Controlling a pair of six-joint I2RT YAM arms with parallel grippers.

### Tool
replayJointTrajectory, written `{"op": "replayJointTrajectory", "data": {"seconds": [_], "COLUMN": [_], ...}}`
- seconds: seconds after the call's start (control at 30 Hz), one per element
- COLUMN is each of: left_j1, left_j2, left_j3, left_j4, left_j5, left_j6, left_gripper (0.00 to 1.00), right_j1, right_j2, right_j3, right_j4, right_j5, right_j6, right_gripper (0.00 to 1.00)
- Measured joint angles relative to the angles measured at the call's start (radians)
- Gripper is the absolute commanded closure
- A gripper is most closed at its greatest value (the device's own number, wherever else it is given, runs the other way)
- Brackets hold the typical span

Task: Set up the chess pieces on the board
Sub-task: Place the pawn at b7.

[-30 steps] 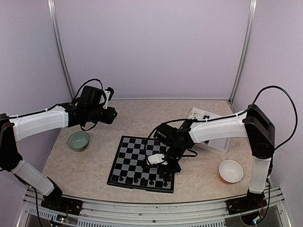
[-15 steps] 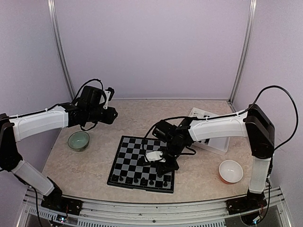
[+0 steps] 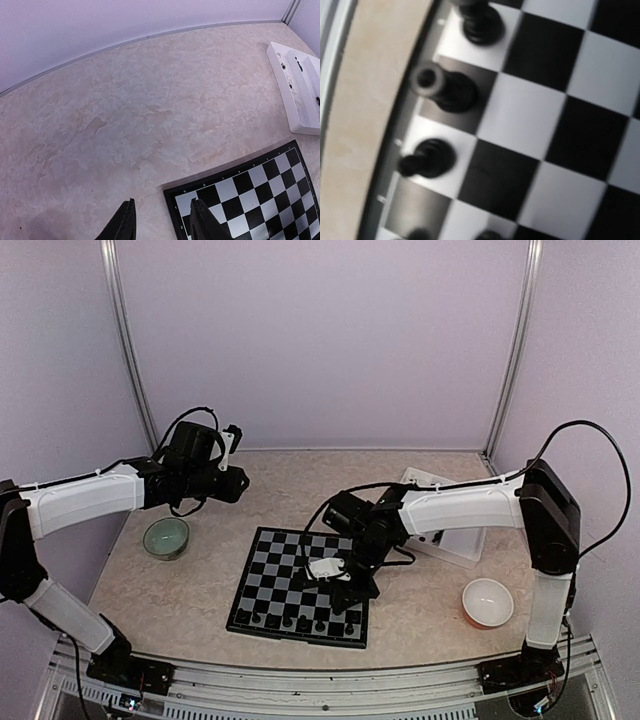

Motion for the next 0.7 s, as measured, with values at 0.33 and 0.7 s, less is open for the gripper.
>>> {"op": "replayJointTrajectory", "data": {"seconds": [0.33,0.7], "left_j1": [-0.002,-0.008], "left_j2": [0.0,0.0], "left_j3": [0.0,0.0], "left_j4": [0.0,0.0], "left_j5": [0.004,0.011], "left_j6": [0.0,0.0], "left_gripper": [0.62,0.62], "right_j1": [-0.048,-0.048], "right_j2": [0.011,0.029], "right_j3": [0.023,0.041], "right_j4": [0.024,0.022], "right_j5": [0.047,0.021], "right_j6": [0.031,0.03], "right_gripper": [0.91,0.85]}}
